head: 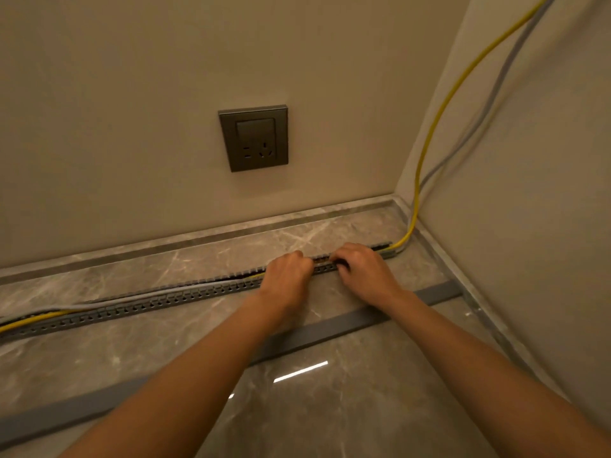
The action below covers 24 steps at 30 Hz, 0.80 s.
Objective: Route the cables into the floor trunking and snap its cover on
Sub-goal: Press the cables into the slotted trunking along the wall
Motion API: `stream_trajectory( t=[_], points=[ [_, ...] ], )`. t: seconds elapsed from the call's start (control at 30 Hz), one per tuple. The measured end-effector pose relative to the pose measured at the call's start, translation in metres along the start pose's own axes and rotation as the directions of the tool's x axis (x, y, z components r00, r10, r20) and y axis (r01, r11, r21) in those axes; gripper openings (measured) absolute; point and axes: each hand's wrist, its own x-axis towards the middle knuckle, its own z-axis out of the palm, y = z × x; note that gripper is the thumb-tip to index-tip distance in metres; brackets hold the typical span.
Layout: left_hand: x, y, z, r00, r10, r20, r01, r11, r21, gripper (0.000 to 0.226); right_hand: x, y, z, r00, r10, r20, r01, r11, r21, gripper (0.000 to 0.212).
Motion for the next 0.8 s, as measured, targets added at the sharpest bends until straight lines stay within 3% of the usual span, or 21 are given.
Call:
stream_trajectory(
  t=[0.27, 0.43, 0.63, 0.8],
  points=[
    [0.021, 0.023, -0.011, 0.995, -0.100, 0.004, 0.099, 0.990, 0.099, 0.024, 0.003, 0.024, -0.008, 0.996, -0.057, 0.070, 0.058, 0.998, -0.016, 0.027],
    [0.021, 0.028, -0.003, 0.992, -0.124, -0.037, 0.126, 0.990, 0.059, 0.024, -0.006, 0.045, -0.019, 0.998, 0.012, -0.063, -0.013, 1.000, -0.016, 0.023],
    [0.017, 0.023, 0.004, 0.992, -0.116, -0.058, 0.113, 0.992, -0.060, 0.022, -0.005, 0.050, -0.022, 0.990, 0.114, -0.086, -0.125, 0.983, -0.131, 0.018],
    [-0.002, -0.004, -0.001, 0.984, -0.117, -0.137, 0.101, 0.987, -0.123, 0.023, -0.006, 0.015, -0.006, 0.981, -0.013, -0.193, -0.021, 0.985, -0.172, 0.018]
  ],
)
